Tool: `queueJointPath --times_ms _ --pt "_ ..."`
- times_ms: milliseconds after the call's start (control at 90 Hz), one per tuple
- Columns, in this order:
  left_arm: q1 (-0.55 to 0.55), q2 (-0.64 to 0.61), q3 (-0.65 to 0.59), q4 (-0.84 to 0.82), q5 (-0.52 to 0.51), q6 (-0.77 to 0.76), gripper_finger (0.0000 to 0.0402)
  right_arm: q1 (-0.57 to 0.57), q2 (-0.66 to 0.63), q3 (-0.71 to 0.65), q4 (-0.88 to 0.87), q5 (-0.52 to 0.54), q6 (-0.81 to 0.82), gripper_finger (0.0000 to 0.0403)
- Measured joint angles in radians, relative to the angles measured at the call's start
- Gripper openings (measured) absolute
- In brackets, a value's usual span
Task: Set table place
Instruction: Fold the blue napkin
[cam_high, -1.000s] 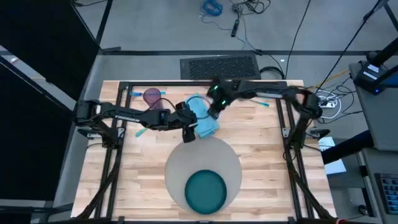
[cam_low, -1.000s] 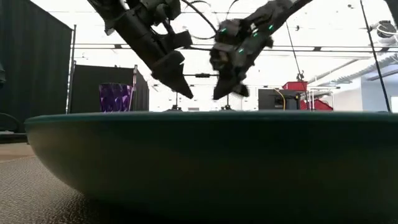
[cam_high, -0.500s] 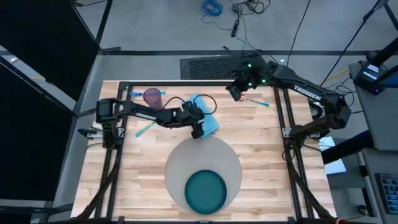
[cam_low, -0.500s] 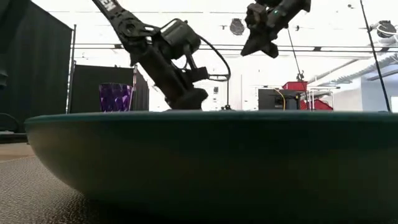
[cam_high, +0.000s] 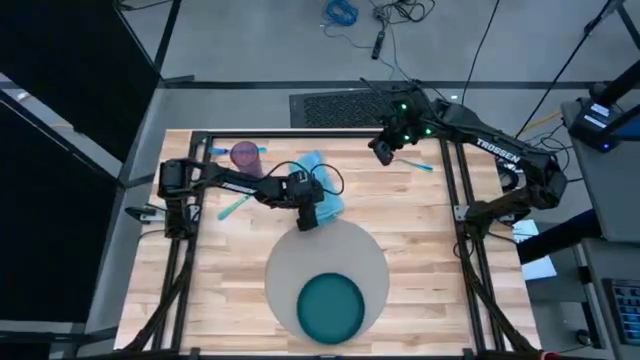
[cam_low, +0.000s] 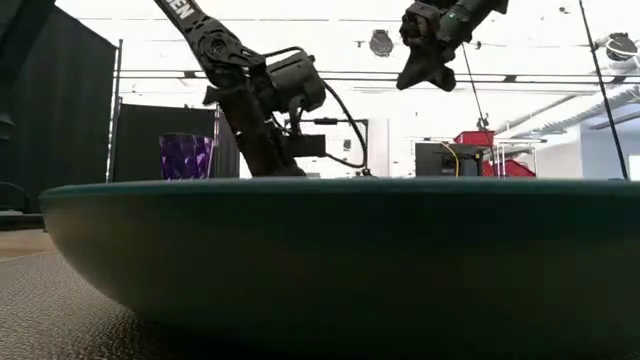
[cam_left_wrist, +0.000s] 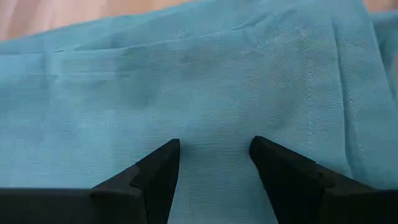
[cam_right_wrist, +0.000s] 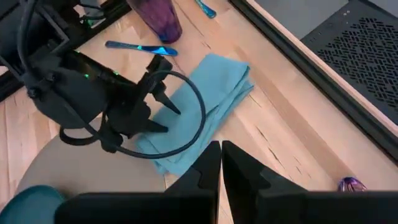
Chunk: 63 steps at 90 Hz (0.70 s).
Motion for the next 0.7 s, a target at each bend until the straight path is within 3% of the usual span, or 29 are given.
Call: queueJointPath --times_ms 422,544,700 --pt "-0.143 -0.165 -0.007 -0.323 -0.002 -0.053 0.0198 0.0 0.0 0.0 -0.013 0.0 -0.031 0.0" --pt "-0.163 -0.23 -0.007 -0.258 -0.046 -0.079 0.0198 0.0 0.0 0.0 -0.012 0.0 -0.047 0.0" --pt "-0.113 -0.208 -0.005 -0.166 -0.042 -0.098 0.0198 0.0 0.0 0.0 -0.009 0.0 -0.048 0.0"
